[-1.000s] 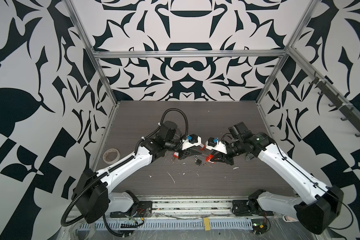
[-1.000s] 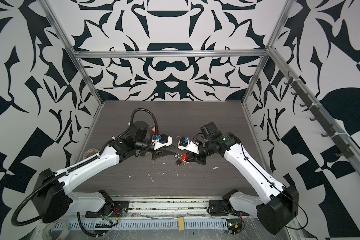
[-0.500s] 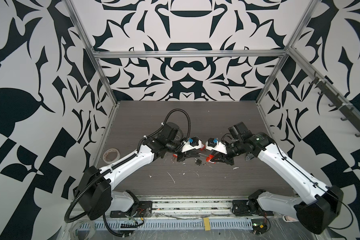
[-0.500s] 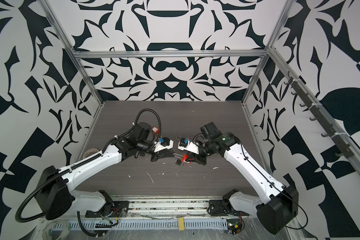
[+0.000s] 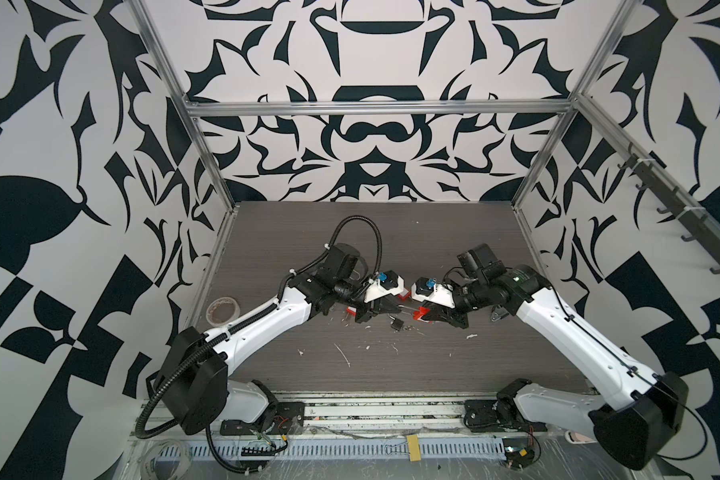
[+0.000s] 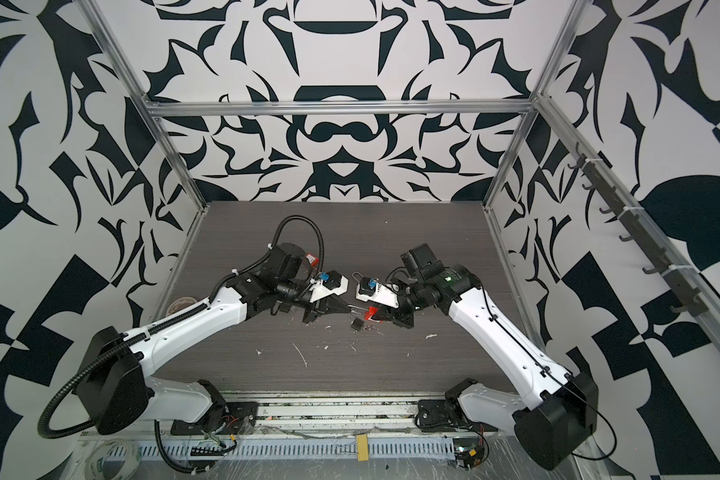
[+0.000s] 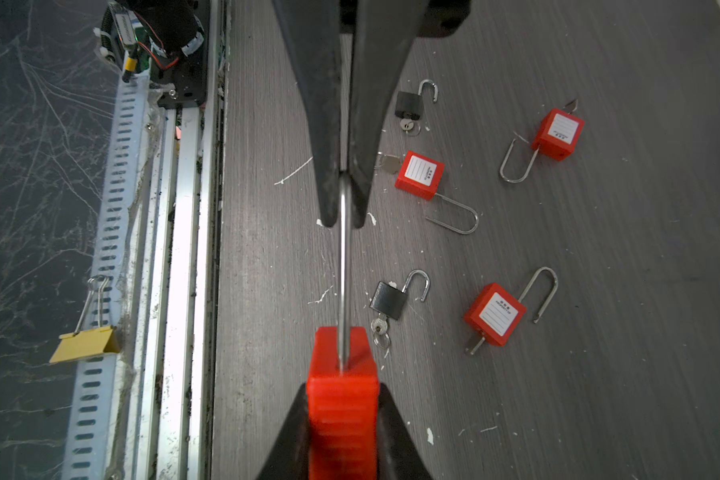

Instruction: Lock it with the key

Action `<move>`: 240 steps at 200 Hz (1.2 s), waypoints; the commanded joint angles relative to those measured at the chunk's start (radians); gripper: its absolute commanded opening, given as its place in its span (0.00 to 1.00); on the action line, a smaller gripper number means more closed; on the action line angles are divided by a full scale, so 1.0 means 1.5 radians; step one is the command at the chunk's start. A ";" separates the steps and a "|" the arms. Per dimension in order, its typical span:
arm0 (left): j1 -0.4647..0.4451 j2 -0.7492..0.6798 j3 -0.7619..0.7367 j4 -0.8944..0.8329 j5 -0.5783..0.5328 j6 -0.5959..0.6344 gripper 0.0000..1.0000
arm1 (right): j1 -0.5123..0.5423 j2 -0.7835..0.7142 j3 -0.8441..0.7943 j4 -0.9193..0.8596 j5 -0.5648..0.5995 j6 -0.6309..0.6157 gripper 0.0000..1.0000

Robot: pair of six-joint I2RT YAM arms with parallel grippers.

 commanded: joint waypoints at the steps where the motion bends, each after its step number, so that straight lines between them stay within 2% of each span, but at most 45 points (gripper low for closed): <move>1: -0.006 0.016 0.006 0.026 0.051 -0.030 0.00 | 0.002 -0.032 -0.019 0.108 -0.009 -0.036 0.10; 37: -0.009 0.022 -0.023 0.085 0.042 -0.061 0.00 | 0.002 -0.015 -0.009 0.137 -0.018 -0.041 0.09; 67: -0.011 0.034 -0.034 0.125 0.031 -0.076 0.00 | 0.002 -0.010 -0.009 0.167 -0.065 -0.028 0.08; 105: -0.028 0.030 -0.052 0.166 -0.030 -0.053 0.00 | 0.001 0.027 0.034 0.098 -0.107 -0.029 0.07; 130: -0.035 0.011 -0.068 0.191 -0.064 -0.035 0.00 | 0.000 0.045 0.048 0.063 -0.092 -0.034 0.06; 174: -0.049 -0.003 -0.082 0.201 -0.062 -0.030 0.00 | -0.012 0.048 0.061 0.096 -0.110 -0.026 0.06; 200: -0.050 -0.011 -0.098 0.230 -0.051 -0.061 0.00 | -0.012 0.062 0.075 0.095 -0.125 -0.024 0.07; 240: -0.047 -0.007 -0.126 0.301 -0.028 -0.125 0.00 | -0.012 0.062 0.066 0.155 -0.158 0.024 0.14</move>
